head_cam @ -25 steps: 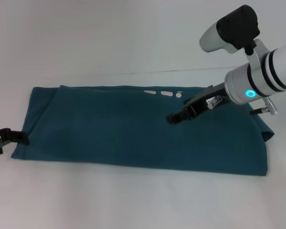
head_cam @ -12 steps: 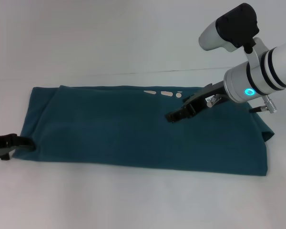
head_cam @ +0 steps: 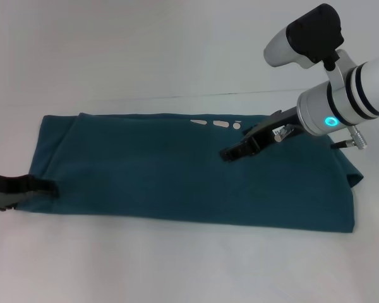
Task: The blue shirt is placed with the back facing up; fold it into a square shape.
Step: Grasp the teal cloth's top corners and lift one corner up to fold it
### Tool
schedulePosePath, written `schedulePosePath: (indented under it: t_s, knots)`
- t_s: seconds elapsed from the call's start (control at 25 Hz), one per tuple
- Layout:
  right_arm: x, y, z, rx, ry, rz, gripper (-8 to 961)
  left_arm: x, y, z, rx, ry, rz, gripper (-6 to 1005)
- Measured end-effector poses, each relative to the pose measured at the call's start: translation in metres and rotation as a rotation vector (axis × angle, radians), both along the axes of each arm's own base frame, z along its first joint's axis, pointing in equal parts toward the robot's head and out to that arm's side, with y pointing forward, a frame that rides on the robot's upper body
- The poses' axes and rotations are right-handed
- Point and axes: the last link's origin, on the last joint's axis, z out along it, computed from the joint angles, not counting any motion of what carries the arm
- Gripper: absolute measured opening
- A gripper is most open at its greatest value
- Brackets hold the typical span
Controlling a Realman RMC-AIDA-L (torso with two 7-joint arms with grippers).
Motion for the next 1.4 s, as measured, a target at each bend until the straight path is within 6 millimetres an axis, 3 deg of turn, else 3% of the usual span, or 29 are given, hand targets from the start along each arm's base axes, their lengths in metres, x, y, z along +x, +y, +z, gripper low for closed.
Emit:
schedulePosePath:
  t_s: [0.68,1.12,1.4]
  knots:
    - [0.0,0.0,0.0,0.003,0.001,0.001,822,0.012,0.005,-0.007,-0.033,-0.003,-0.036,809]
    - [-0.003,0.002,0.001,0.007,0.001,0.008,821,0.018,0.009,-0.013,-0.056,0.046,-0.102,563]
    - [-0.005,0.004,0.003,0.016,0.012,0.008,821,0.023,0.013,-0.015,-0.061,0.06,-0.13,232]
